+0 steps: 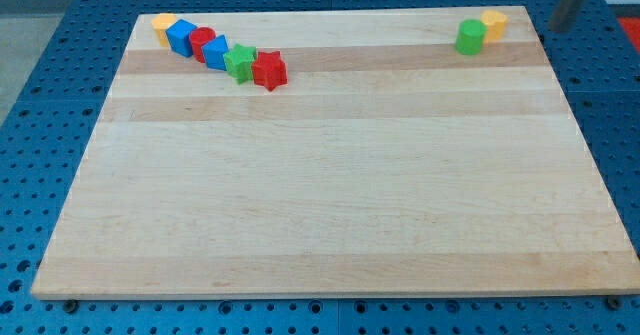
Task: Separate the green circle and heart
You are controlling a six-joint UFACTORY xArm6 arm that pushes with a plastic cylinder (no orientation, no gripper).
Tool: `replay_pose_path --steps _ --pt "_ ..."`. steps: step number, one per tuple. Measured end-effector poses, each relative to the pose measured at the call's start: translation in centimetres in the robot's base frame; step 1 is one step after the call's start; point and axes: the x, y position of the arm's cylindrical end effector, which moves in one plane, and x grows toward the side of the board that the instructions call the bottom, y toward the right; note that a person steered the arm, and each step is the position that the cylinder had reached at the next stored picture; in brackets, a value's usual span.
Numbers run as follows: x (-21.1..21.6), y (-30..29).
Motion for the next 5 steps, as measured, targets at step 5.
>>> replay_pose_path --steps 5 --pt "2.1 -9.5"
